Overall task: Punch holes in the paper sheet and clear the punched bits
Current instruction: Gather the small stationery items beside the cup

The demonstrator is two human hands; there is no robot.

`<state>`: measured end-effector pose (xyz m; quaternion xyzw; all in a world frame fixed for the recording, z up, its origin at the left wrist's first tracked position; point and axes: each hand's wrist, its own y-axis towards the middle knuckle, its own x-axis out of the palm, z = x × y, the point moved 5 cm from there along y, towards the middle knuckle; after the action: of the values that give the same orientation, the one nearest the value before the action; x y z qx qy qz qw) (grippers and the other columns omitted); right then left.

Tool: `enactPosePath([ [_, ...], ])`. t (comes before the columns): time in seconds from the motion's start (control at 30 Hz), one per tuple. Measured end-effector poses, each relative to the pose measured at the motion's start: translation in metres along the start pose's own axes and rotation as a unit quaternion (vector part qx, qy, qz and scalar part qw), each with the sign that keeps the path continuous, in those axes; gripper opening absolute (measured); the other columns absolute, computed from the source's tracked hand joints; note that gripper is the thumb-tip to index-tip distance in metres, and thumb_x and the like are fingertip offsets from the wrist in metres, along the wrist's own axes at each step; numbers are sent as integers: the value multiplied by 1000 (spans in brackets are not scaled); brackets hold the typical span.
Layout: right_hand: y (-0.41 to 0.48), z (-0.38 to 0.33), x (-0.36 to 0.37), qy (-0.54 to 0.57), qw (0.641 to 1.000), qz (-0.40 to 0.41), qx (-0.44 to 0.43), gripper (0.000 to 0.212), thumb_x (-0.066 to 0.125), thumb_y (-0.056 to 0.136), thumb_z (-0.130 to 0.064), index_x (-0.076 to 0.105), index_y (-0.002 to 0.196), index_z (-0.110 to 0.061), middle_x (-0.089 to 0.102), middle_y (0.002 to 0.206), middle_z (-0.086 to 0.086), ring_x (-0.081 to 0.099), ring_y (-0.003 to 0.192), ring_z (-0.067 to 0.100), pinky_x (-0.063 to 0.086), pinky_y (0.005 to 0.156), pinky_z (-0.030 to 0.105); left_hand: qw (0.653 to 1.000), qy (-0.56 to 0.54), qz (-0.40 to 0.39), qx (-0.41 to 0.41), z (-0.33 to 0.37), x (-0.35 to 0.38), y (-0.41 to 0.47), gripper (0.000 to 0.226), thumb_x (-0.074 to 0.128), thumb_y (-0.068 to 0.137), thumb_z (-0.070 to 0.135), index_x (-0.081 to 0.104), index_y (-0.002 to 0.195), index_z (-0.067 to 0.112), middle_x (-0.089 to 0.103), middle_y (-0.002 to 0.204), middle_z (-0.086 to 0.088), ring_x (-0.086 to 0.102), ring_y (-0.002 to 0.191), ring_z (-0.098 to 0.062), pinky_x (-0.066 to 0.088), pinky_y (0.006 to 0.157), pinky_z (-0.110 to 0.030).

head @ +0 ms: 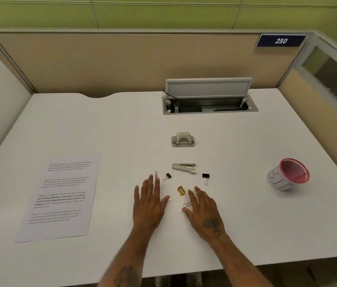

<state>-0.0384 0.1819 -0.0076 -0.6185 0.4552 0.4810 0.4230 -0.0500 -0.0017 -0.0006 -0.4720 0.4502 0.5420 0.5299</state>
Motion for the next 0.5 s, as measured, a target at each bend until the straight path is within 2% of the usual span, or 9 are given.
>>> enactPosePath([
  [0.03,1,2,2,2,1000,-22,7,64,57,90,-48,44,144,-16,43,150,11,49,132,30,45,103,45,1000,-5,-15,-18,-1,2,0,72,24,97,57,15,156,17,26,161,-8,32,145,-27,21,119,-49],
  [0.1,-1,1,-1,-8,1000,-13,-7,54,64,87,-42,58,132,-13,58,137,13,63,115,30,56,87,41,998,-32,9,-49,-1,-1,0,68,46,95,50,31,152,14,45,150,-11,48,132,-30,36,110,-50],
  [0.17,-4,2,-8,-20,999,8,-24,43,44,97,-39,68,120,-11,66,124,14,69,103,28,59,76,36,996,-43,31,-78,0,0,0,64,58,91,46,45,144,11,56,137,-11,57,119,-31,45,98,-48],
  [0.2,-5,3,-9,-29,999,15,-37,50,30,101,-38,71,115,-11,68,120,15,70,100,28,60,73,35,993,-52,22,-99,0,-1,0,63,58,91,45,47,142,10,58,134,-11,57,117,-31,46,94,-47],
  [0.23,-4,5,-8,-40,997,37,-49,50,29,103,-34,72,111,-11,70,116,15,71,98,28,60,71,34,991,-57,17,-121,-1,-2,1,62,58,91,45,48,140,9,58,131,-11,57,114,-32,46,90,-47],
  [0.3,-3,5,-13,-32,995,64,-64,23,68,87,-22,75,105,-10,72,107,15,73,90,28,60,65,32,987,-65,5,-144,0,-4,3,59,59,91,45,52,135,6,60,122,-14,58,105,-34,47,81,-46],
  [0.33,-1,5,-16,-23,995,70,-69,33,84,70,-17,76,101,-12,73,102,13,73,84,26,60,62,30,986,-70,1,-152,1,-6,4,56,60,91,45,55,130,6,62,116,-15,59,101,-35,48,78,-45],
  [0.4,5,6,-18,-8,996,41,-73,42,92,55,-12,76,93,-16,72,90,4,70,70,20,55,51,23,982,-83,-3,-169,3,-9,7,48,58,92,45,58,120,6,61,108,-14,57,98,-34,46,75,-44],
  [0.5,10,7,-22,-2,995,27,-97,34,94,53,-13,75,81,-15,66,74,0,62,56,14,47,39,19,978,-67,-30,-194,2,-7,12,38,50,96,45,57,112,11,56,109,-7,54,101,-28,44,76,-39],
])
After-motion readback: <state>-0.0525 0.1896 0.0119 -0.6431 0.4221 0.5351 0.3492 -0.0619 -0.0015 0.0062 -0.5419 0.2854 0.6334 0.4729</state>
